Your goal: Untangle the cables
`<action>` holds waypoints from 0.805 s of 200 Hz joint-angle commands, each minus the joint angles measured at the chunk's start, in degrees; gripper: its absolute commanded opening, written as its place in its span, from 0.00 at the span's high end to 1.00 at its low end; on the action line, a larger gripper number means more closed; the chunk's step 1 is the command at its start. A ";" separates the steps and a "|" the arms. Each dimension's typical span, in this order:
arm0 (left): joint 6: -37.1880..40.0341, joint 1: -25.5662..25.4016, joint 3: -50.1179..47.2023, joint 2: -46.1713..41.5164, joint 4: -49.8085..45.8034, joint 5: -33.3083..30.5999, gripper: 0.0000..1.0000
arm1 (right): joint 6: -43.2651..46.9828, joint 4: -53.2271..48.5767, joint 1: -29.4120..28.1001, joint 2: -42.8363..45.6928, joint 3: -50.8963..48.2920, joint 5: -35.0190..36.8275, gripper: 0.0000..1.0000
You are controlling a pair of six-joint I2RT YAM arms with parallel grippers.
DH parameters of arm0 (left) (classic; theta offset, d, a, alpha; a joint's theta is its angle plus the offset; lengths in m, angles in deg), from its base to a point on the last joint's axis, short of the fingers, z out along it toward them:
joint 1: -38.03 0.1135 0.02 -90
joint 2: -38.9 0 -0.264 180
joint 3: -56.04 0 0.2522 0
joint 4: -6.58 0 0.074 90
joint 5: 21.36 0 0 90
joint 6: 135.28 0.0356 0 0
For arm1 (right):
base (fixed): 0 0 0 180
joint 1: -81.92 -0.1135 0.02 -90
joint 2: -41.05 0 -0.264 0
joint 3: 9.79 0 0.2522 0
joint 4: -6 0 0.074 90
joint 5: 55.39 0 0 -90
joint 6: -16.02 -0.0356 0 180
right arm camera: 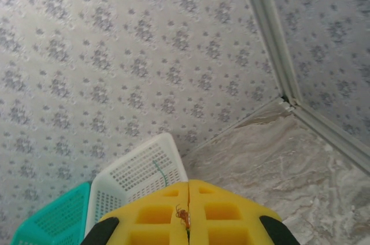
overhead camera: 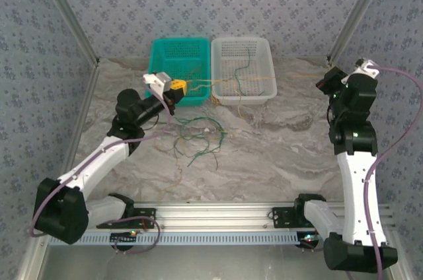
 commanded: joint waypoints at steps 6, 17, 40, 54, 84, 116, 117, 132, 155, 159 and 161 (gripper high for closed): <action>-3.89 2.42 4.05 -2.45 -0.24 -4.51 1.00 | -3.89 -1.56 3.29 2.42 -1.64 2.23 1.00; -4.49 3.44 5.75 -2.45 -1.25 -5.93 1.00 | -4.85 -1.33 4.36 3.32 -2.40 2.67 1.00; -7.09 6.21 7.11 -2.41 0.88 -8.19 1.00 | -6.95 -2.74 6.16 4.67 -3.48 3.52 1.00; -7.52 7.74 9.09 -1.59 -0.72 -10.20 1.00 | -7.65 -3.27 7.42 5.28 -3.89 3.82 1.00; -10.71 12.84 13.79 0.89 -4.85 -16.75 1.00 | -7.58 -5.08 10.88 7.63 -4.29 5.56 1.00; -9.61 16.70 17.26 5.28 -5.81 -17.97 1.00 | -8.51 -4.75 14.92 8.30 -4.35 2.36 1.00; -9.50 16.76 17.49 5.46 -5.98 -17.98 1.00 | -8.53 -4.68 14.96 8.27 -4.36 2.16 1.00; -8.43 17.14 22.49 8.76 -12.60 -20.73 1.00 | -9.32 -5.04 15.09 8.00 -4.33 0.88 1.00; -9.45 19.17 25.99 13.42 -13.34 -22.05 1.00 | -9.99 -5.71 15.18 8.95 -4.75 1.71 1.00; -9.63 19.58 26.00 13.81 -12.55 -22.54 1.00 | -9.99 -5.81 15.18 9.27 -4.87 1.85 1.00; -9.70 19.75 25.99 14.05 -12.27 -22.92 1.00 | -9.89 -5.88 15.22 9.42 -4.88 1.98 1.00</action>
